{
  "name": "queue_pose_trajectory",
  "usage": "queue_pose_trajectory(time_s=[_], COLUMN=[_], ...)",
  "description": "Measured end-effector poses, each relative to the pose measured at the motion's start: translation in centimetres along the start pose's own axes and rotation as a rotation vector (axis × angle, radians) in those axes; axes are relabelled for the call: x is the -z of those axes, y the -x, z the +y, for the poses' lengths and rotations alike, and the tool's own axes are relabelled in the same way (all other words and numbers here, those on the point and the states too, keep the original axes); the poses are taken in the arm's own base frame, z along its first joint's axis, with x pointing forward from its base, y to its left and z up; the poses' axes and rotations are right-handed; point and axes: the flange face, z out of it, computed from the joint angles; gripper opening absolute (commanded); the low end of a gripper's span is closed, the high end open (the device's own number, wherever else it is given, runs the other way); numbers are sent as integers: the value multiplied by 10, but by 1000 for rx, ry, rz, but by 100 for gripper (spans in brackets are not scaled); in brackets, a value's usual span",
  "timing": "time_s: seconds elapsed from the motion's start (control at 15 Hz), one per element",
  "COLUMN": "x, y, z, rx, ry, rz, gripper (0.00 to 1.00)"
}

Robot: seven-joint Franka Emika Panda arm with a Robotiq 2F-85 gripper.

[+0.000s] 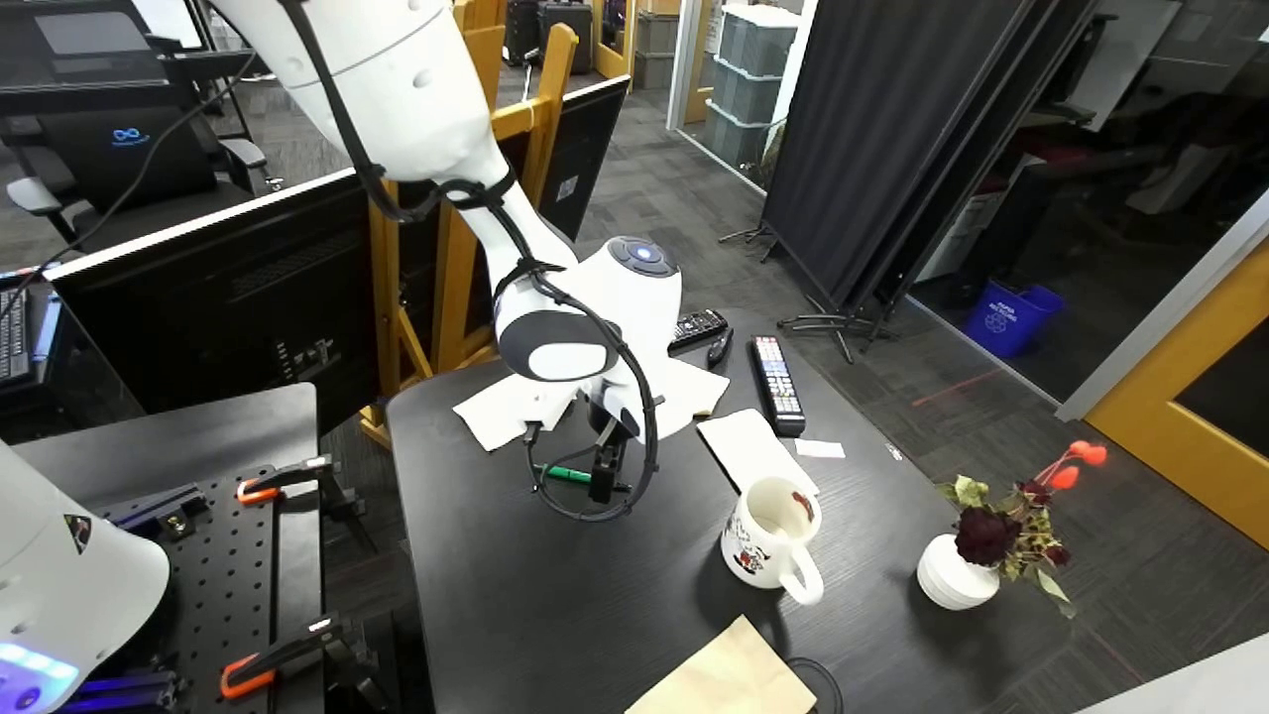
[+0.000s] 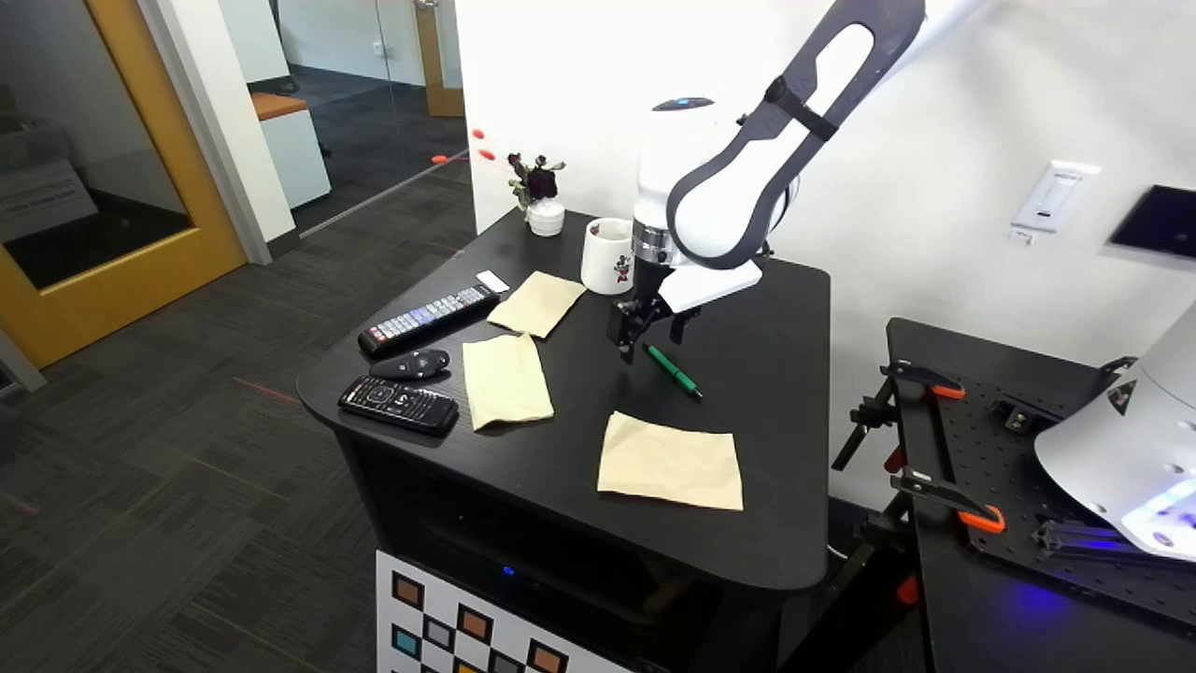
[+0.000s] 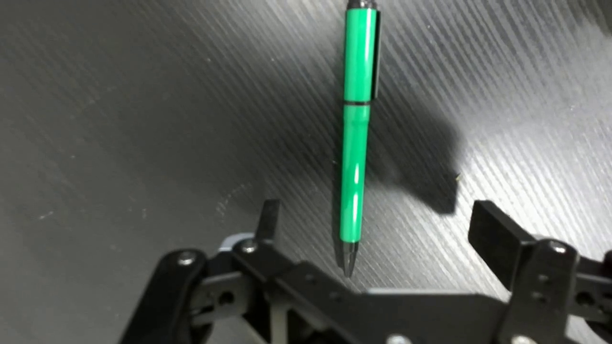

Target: Put the green pen in the white mug cup

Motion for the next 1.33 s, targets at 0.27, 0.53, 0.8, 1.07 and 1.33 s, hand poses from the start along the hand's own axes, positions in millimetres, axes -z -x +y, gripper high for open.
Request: queue_pose_trajectory(time_s=[0.27,0.53,0.8,1.07,1.33], x=[-3,-3,0,0,29], y=[3,4,5,6,-7], z=[-2,-8,-17,-18,-14], rx=[6,15,15,-3,-40], ry=[4,2,-3,-3,-36], rz=[-4,0,7,8,69], gripper=[49,19,0,3,3])
